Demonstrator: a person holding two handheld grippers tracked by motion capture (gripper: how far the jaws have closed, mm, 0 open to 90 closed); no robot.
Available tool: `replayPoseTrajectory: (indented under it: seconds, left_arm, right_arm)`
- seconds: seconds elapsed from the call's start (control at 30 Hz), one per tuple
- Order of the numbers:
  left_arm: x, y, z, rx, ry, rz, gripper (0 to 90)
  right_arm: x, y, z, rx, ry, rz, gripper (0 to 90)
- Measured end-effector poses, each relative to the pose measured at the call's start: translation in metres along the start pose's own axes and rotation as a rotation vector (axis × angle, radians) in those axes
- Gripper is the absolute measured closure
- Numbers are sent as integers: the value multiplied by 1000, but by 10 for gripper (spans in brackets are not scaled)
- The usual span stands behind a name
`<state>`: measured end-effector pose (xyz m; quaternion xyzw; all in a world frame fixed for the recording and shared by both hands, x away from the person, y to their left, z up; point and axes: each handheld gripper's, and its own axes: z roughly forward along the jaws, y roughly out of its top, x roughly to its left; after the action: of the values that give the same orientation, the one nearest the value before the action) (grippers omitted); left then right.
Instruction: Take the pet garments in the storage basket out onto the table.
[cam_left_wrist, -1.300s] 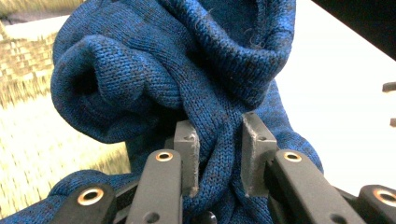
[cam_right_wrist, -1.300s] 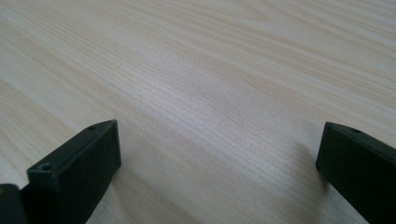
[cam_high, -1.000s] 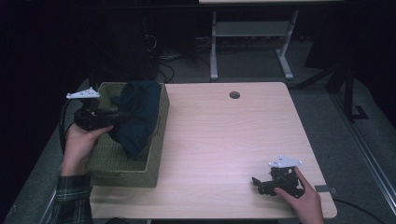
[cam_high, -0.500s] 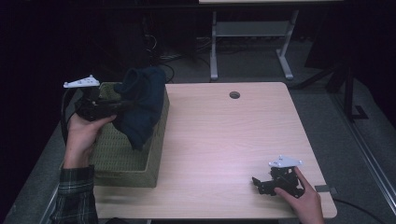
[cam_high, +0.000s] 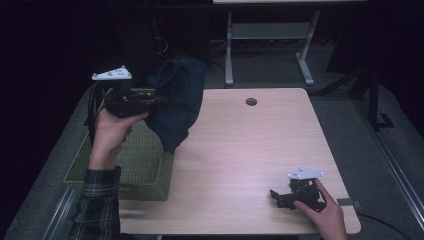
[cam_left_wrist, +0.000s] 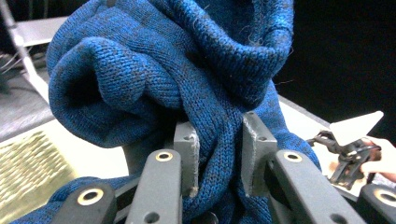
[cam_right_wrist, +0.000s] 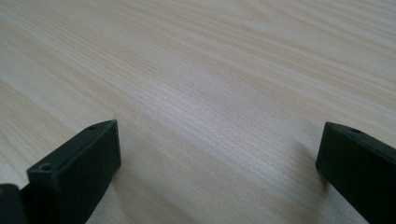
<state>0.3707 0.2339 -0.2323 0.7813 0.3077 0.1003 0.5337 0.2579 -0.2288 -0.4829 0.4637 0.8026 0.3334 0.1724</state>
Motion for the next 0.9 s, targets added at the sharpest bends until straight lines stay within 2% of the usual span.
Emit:
replayPoseTrajectory:
  seconds: [0.23, 0.53, 0.73, 0.9]
  left_arm:
    - [-18, 16, 28, 8, -42, 35, 713]
    - [-45, 27, 68, 27, -97, 77, 713]
    - [-61, 27, 98, 64, -117, 97, 713]
    - [-68, 22, 121, 85, -127, 101, 710]
  right_arm:
    - [0, 0, 0, 1, 0, 0, 0]
    - [0, 0, 0, 1, 0, 0, 0]
    - [0, 0, 0, 1, 1, 1, 0]
    - [0, 0, 0, -2, 0, 0, 0]
